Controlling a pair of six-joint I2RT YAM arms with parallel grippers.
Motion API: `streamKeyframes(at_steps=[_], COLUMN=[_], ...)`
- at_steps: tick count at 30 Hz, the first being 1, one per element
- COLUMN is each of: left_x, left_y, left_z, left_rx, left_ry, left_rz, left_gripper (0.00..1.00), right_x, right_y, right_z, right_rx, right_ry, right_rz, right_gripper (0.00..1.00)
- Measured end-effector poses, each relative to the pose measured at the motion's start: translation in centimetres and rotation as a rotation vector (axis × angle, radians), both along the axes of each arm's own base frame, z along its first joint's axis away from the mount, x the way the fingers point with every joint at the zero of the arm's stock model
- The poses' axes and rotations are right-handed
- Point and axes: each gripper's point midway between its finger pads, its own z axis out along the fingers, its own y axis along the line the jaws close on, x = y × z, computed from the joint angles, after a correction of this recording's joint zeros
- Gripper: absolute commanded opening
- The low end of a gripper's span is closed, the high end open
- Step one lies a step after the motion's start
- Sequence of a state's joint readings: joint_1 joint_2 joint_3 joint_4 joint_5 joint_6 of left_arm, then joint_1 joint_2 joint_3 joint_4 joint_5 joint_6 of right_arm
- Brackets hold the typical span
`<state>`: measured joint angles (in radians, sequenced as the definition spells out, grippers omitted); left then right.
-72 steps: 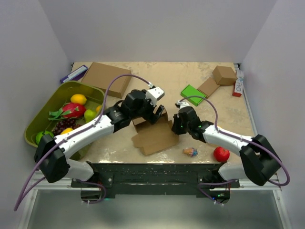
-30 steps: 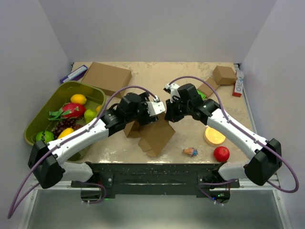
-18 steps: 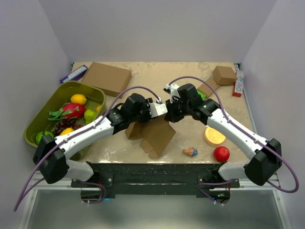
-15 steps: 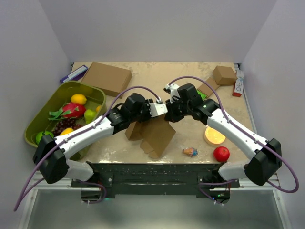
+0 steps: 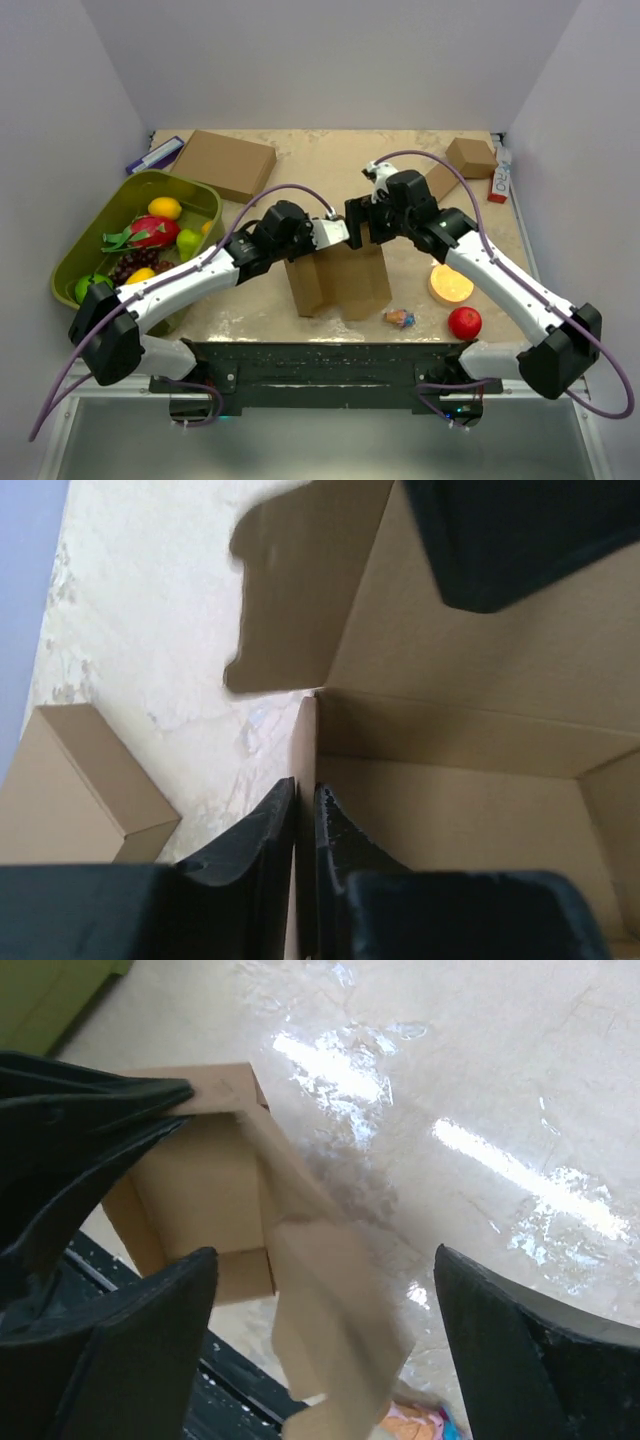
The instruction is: Fold the paper box
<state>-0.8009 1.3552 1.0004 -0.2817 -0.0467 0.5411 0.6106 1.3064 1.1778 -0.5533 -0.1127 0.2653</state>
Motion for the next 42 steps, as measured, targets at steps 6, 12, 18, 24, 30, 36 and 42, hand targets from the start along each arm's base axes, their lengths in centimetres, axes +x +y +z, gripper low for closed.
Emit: streamKeyframes(at_steps=[6,12,18,24,30,36,42], left_x=[-0.3,-0.9,-1.3,-2.5,-2.6,-2.6,-2.0], left_y=[0.8,1.2,0.9,1.7,1.8,1.6,2.3], left_z=[-2.2,-3.8,-4.6,-6.3,-5.1,-4.7,-4.4], left_rx=[-0.023,-0.080,-0.160,-0.181,-0.242,-0.277,-0.318], left_ry=[0.040,0.113,0.169,0.227,0.219,0.226,0.252], left_rz=[0.082,0.173,0.244,0.295,0.311,0.317,0.351], left_gripper=[0.15,0.20,0.17,0.20,0.25,0.29,0.55], right_x=[0.3,-0.4,0.0,-0.7,0.3,0.8,2.0], right_y=[-2.7,-3.8,-3.6,-2.6,-2.7,-3.3,-4.9], right_z=[3.8,3.1,-2.4,-5.7,-7.4,-8.4,-9.0], right_rx=[0.057,0.060,-0.044,-0.088,-0.135,-0.165,-0.164], right_ry=[-0.110,-0.157,-0.048,0.023,0.036,0.049,0.076], right_rz=[-0.087,-0.087,-0.067,-0.015,-0.048,-0.101,-0.242], right_gripper=[0.97,0.92,0.86,0.84,0.90,0.94,0.91])
